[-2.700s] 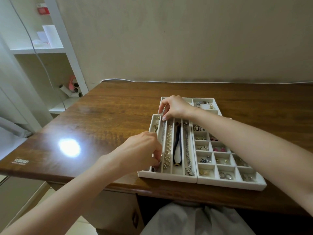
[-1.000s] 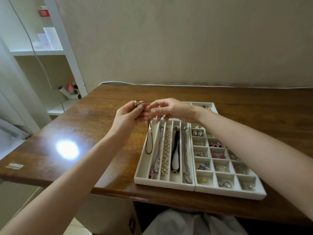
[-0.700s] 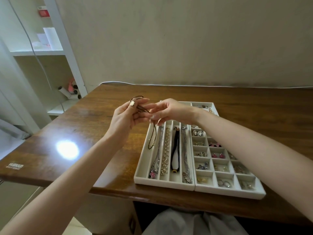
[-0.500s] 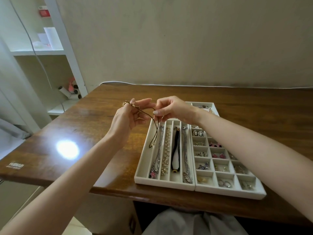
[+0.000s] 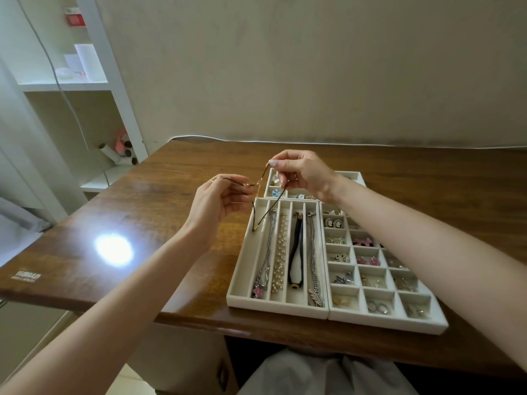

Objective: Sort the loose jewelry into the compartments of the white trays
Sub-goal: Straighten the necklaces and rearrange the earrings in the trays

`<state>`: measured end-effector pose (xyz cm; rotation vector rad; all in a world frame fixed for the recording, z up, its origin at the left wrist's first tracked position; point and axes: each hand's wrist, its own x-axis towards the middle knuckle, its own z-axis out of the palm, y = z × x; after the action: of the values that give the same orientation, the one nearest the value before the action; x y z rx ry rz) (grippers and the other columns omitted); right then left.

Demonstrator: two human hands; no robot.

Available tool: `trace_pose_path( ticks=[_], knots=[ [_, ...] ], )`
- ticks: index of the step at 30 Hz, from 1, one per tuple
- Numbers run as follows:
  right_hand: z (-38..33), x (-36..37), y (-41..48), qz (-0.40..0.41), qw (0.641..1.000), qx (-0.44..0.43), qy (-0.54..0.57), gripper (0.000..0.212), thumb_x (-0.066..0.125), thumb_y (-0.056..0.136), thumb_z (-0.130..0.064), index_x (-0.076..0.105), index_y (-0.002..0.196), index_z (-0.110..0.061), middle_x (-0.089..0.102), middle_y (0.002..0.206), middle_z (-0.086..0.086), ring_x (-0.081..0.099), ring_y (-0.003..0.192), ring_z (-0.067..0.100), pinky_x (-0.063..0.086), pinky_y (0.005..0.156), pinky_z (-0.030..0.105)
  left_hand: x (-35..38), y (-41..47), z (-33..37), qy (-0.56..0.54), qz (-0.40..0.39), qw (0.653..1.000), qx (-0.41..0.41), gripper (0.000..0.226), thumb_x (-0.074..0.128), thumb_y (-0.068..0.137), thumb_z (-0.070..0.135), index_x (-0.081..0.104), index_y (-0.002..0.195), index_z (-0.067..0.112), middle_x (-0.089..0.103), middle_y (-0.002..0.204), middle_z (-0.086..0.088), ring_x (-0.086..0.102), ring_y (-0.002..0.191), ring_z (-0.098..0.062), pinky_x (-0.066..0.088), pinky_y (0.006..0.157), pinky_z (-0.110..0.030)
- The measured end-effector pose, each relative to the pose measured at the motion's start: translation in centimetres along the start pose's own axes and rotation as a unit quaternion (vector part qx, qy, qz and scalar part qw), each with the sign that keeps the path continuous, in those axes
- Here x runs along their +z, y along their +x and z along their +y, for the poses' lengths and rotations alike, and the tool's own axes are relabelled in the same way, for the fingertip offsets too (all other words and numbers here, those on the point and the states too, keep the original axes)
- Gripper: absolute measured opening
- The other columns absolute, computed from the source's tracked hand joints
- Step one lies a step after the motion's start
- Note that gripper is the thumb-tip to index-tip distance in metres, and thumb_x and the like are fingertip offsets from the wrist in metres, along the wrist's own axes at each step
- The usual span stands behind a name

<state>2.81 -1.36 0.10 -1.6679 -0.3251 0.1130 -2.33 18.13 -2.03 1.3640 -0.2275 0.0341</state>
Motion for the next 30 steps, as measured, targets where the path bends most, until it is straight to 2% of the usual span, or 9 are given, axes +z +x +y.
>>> trace_pose_path(
  ticks=[4, 7, 9, 13, 19, 21, 25, 27, 30],
  knots=[
    [-0.2, 0.0, -0.2, -0.013, 1.0, 0.0, -0.002, 0.007, 0.058, 0.092, -0.016, 0.059, 0.088, -0.011, 0.066, 0.073, 0.009, 0.052, 0.053, 0.016, 0.041, 0.053, 0.025, -0.1, -0.2, 0.0, 0.066, -0.007, 0.998, -0.017, 0.034, 0.033, 0.084, 0.001, 0.063, 0.097, 0.01, 0.072, 0.093, -0.009, 0.057, 0.065, -0.009, 0.041, 0.062, -0.024],
    [-0.4, 0.0, -0.4, -0.032, 0.999, -0.001, 0.003, 0.006, 0.052, 0.092, -0.012, 0.058, 0.091, -0.01, 0.07, 0.084, 0.014, 0.051, 0.054, 0.016, 0.041, 0.049, 0.021, -0.1, -0.3, 0.3, 0.118, -0.001, 0.993, -0.018, 0.019, 0.047, 0.087, 0.012, 0.064, 0.095, 0.016, 0.073, 0.093, -0.003, 0.045, 0.062, -0.004, 0.034, 0.059, -0.022],
    [-0.5, 0.0, -0.3, -0.046, 0.999, 0.002, -0.001, 0.009, 0.051, 0.091, -0.008, 0.058, 0.098, -0.008, 0.07, 0.087, 0.014, 0.05, 0.055, 0.015, 0.042, 0.05, 0.02, 0.1, -0.3, 0.5, 0.138, 0.015, 0.99, -0.008, 0.009, 0.06, 0.087, 0.022, 0.064, 0.092, 0.016, 0.073, 0.088, -0.001, 0.046, 0.058, 0.002, 0.035, 0.06, -0.019],
    [-0.5, 0.0, -0.2, -0.097, 0.99, 0.001, -0.101, 0.029, 0.057, 0.087, -0.004, 0.063, 0.114, -0.013, 0.064, 0.087, 0.005, 0.048, 0.062, 0.01, 0.038, 0.056, 0.021, 0.2, -0.2, 0.7, 0.142, 0.024, 0.989, 0.043, 0.007, 0.068, 0.082, 0.016, 0.063, 0.085, 0.012, 0.071, 0.081, -0.001, 0.057, 0.06, 0.006, 0.041, 0.061, -0.012],
    [-0.7, 1.4, -0.3, -0.089, 0.981, -0.032, -0.171, 0.012, 0.07, 0.083, -0.01, 0.071, 0.093, -0.004, 0.059, 0.07, -0.003, 0.048, 0.057, -0.003, 0.037, 0.058, 0.014, 0.0, 0.1, 0.7, 0.144, 0.017, 0.987, 0.071, 0.009, 0.066, 0.083, 0.011, 0.065, 0.092, 0.011, 0.069, 0.079, -0.001, 0.058, 0.064, 0.003, 0.043, 0.059, -0.008],
    [-0.9, 1.5, -0.1, -0.075, 0.981, -0.048, -0.173, 0.002, 0.07, 0.083, -0.01, 0.071, 0.085, -0.01, 0.062, 0.08, 0.001, 0.054, 0.068, -0.001, 0.041, 0.066, 0.014, -0.2, 0.2, 0.6, 0.158, 0.016, 0.985, 0.071, 0.012, 0.063, 0.085, 0.01, 0.068, 0.096, 0.011, 0.07, 0.082, -0.002, 0.06, 0.068, 0.002, 0.044, 0.06, -0.007],
    [-1.2, 1.3, 0.3, -0.074, 0.978, -0.061, -0.185, 0.007, 0.066, 0.086, -0.012, 0.067, 0.079, -0.014, 0.06, 0.111, 0.006, 0.058, 0.091, 0.005, 0.047, 0.078, 0.013, -0.4, 0.6, 0.6, 0.215, -0.006, 0.976, 0.043, 0.013, 0.059, 0.089, 0.019, 0.072, 0.093, 0.017, 0.07, 0.082, 0.0, 0.062, 0.074, -0.001, 0.043, 0.061, -0.006],
    [-1.5, 1.2, 0.3, -0.095, 0.974, -0.054, -0.201, 0.009, 0.065, 0.087, -0.014, 0.066, 0.077, -0.016, 0.06, 0.113, 0.005, 0.057, 0.094, 0.007, 0.045, 0.082, 0.016, -0.4, 0.8, 0.5, 0.245, -0.027, 0.968, 0.051, 0.018, 0.061, 0.087, 0.031, 0.071, 0.094, 0.018, 0.069, 0.076, 0.003, 0.061, 0.072, -0.001, 0.045, 0.064, -0.01],
    [-1.7, 1.1, 0.4, -0.12, 0.968, -0.033, -0.216, 0.009, 0.066, 0.086, -0.015, 0.065, 0.077, -0.016, 0.061, 0.107, 0.006, 0.058, 0.091, 0.008, 0.044, 0.087, 0.023, -0.3, 1.4, 0.3, 0.29, -0.039, 0.953, 0.084, 0.015, 0.06, 0.088, 0.032, 0.069, 0.088, 0.02, 0.066, 0.068, -0.001, 0.057, 0.066, -0.009, 0.046, 0.066, -0.024]
  ],
)
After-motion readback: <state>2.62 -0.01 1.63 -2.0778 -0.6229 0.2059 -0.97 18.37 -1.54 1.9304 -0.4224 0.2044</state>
